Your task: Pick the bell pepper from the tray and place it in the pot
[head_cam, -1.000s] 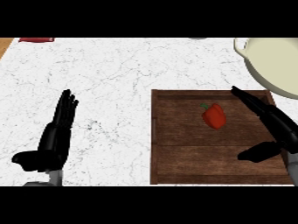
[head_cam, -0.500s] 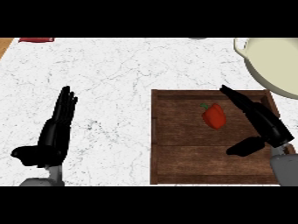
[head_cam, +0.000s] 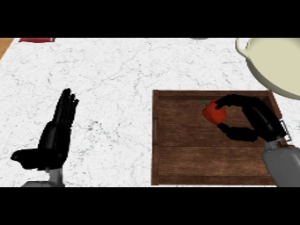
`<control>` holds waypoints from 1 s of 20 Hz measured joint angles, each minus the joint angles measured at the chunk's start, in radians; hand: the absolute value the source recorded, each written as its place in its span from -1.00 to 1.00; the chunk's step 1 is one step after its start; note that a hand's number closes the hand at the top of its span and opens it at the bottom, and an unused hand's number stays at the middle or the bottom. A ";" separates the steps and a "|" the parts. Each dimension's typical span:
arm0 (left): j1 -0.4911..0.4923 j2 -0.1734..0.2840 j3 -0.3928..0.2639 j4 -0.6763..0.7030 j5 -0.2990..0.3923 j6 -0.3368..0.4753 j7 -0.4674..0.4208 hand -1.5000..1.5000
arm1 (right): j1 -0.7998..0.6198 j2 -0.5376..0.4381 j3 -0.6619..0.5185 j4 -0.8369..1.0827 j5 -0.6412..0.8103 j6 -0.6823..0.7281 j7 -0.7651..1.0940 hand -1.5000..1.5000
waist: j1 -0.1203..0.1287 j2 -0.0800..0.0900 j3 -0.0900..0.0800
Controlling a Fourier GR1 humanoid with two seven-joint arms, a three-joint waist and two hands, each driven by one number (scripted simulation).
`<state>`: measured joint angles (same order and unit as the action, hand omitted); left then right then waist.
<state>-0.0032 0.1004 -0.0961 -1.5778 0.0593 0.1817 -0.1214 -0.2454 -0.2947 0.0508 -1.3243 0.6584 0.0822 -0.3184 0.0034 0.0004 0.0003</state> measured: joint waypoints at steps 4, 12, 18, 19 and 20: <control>-0.010 -0.015 0.003 0.000 -0.016 0.004 0.012 0.00 | -0.021 0.025 -0.016 0.031 0.024 -0.054 -0.039 1.00 | -0.001 0.000 0.000; -0.017 -0.028 -0.002 -0.012 -0.028 -0.011 0.016 0.00 | -0.117 0.055 -0.072 0.116 0.105 -0.130 0.091 1.00 | 0.024 0.007 -0.002; -0.048 -0.031 -0.030 -0.016 -0.034 -0.032 0.014 0.00 | -0.290 0.017 -0.172 0.301 0.231 -0.155 0.491 1.00 | 0.105 0.041 -0.007; -0.052 -0.034 -0.036 -0.015 -0.034 -0.035 0.014 0.00 | -0.328 0.011 -0.183 0.330 0.256 -0.166 0.555 1.00 | 0.116 0.043 -0.007; -0.058 -0.036 -0.042 -0.012 -0.037 -0.036 0.014 0.00 | -0.370 0.002 -0.192 0.355 0.282 -0.174 0.614 1.00 | 0.126 0.046 -0.006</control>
<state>-0.0609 0.0639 -0.1383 -1.5902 0.0220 0.1457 -0.1072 -0.6157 -0.2929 -0.1416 -0.9691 0.9404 -0.0918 0.2959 0.1289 0.0463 -0.0060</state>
